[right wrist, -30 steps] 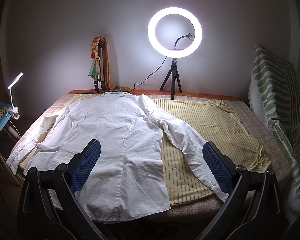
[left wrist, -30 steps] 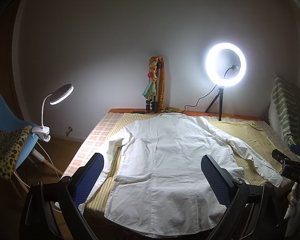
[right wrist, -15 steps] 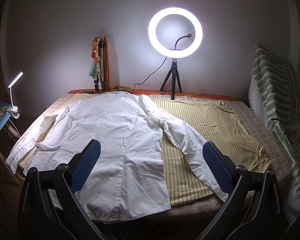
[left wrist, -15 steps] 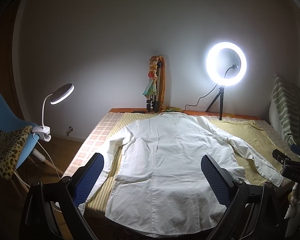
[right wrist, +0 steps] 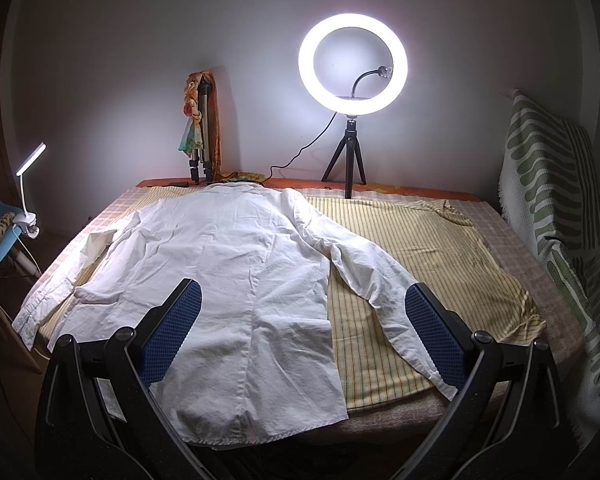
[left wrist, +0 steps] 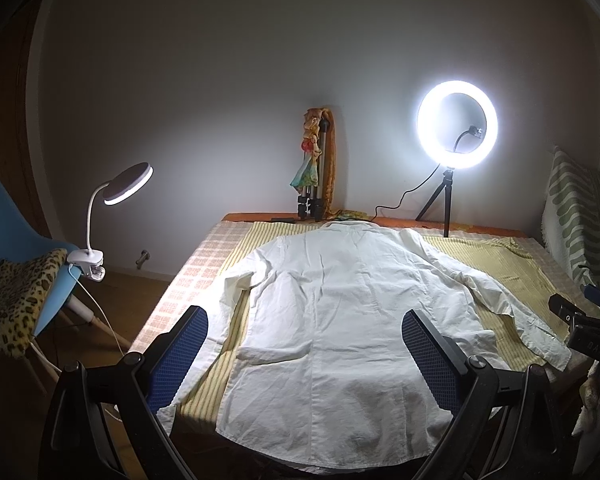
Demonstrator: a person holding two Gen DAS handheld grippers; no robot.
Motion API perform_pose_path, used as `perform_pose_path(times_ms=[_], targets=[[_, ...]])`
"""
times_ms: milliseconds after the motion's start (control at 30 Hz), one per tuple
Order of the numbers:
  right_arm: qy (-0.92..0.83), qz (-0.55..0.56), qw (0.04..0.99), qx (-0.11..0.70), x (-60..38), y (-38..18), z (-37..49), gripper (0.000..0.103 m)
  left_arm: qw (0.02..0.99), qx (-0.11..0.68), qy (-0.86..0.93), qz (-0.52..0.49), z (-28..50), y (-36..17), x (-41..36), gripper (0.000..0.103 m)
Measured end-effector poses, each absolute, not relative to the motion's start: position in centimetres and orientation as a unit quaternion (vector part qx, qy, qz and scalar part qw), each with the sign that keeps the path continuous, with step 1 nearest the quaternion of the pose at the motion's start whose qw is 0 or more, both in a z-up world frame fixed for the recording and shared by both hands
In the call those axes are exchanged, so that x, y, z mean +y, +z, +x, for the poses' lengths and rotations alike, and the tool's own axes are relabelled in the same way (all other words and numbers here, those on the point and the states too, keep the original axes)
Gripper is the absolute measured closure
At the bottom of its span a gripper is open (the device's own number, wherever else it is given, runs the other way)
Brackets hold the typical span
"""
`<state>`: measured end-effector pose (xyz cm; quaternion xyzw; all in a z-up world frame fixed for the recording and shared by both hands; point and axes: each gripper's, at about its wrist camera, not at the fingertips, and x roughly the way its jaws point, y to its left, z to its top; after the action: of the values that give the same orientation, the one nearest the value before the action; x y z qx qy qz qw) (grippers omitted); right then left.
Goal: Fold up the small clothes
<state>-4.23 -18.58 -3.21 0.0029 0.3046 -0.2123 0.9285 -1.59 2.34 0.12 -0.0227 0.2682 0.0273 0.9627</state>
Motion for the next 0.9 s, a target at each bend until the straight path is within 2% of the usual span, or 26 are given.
perform_pose_path(times_ms=[367, 500, 567, 667, 900], targets=[[-0.174, -0.007, 0.934, 0.313, -15.6, -3.7, -2.1, 0.0, 0.958, 0.28, 0.061, -0.025, -1.9, -1.8, 7.0, 0.005], [-0.152, 0.001, 0.938, 0.31, -14.2, -4.1, -1.0, 0.0, 0.953, 0.292, 0.079, -0.031, -2.2, -3.2, 10.3, 0.014], [-0.14, 0.007, 0.94, 0.311, -13.7, -4.3, -0.3, 0.0, 0.951, 0.295, 0.09, -0.032, -2.4, -4.0, 12.1, 0.014], [-0.115, 0.017, 0.943, 0.313, -12.9, -4.6, 1.2, 0.0, 0.95, 0.297, 0.083, -0.054, -2.6, -5.3, 14.8, 0.027], [-0.072, 0.055, 0.944, 0.316, -11.9, -5.7, 4.7, 0.0, 0.93, 0.339, 0.093, -0.105, -1.7, -9.2, 20.8, 0.031]])
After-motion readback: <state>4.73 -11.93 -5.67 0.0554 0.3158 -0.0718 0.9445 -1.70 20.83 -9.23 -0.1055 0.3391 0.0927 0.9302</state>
